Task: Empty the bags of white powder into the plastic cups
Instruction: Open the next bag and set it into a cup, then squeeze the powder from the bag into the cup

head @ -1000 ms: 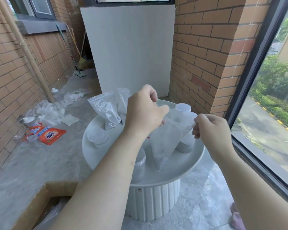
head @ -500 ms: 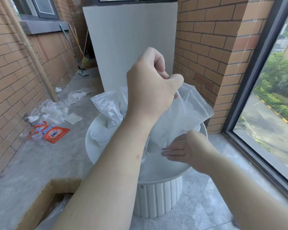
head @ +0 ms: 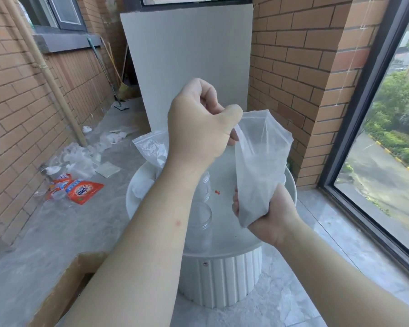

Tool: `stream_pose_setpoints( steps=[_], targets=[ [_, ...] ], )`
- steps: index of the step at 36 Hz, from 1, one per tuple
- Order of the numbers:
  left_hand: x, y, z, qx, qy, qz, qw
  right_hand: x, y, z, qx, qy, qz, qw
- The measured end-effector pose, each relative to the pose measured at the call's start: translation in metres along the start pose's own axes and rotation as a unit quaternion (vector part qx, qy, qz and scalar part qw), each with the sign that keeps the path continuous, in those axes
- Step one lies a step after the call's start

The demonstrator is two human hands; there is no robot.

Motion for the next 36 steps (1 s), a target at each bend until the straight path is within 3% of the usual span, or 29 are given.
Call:
stream_pose_setpoints(
  steps=[5,10,22,28,31,33,36],
  targets=[
    [0.025,-0.010,-0.006,0.045,0.010,-0.099,0.994,0.016,0.000,-0.014,-0.045,-0.004,-0.050,0.998],
    [0.047,-0.032,-0.004,0.150,0.089,-0.208,0.962,0.030,0.001,-0.025,-0.090,-0.020,-0.073,0.993],
    [0.069,-0.043,-0.021,0.164,0.091,-0.241,0.952,0.059,-0.007,-0.032,-0.180,-0.158,-0.155,0.958],
    [0.084,-0.044,-0.029,0.143,0.040,-0.266,0.952,0.071,-0.003,-0.038,-0.205,-0.181,-0.182,0.944],
    [0.096,-0.042,-0.047,0.133,0.122,-0.278,0.943,0.081,-0.003,-0.041,-0.209,-0.186,-0.209,0.937],
    [0.101,-0.043,-0.057,0.178,0.278,-0.258,0.908,0.087,-0.006,-0.041,-0.212,-0.190,-0.230,0.931],
    [0.128,-0.066,-0.070,0.306,0.457,-0.312,0.775,0.091,-0.007,-0.041,-0.215,-0.211,-0.250,0.920]
  ],
)
Point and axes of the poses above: each hand's wrist, its own y-axis towards the middle knuckle, its own z-axis out of the palm, x = y × z, the point moved 10 cm from there along y, towards the middle knuckle, and after that the axes turned 7 degrees about -y, right-handed, at the moved point
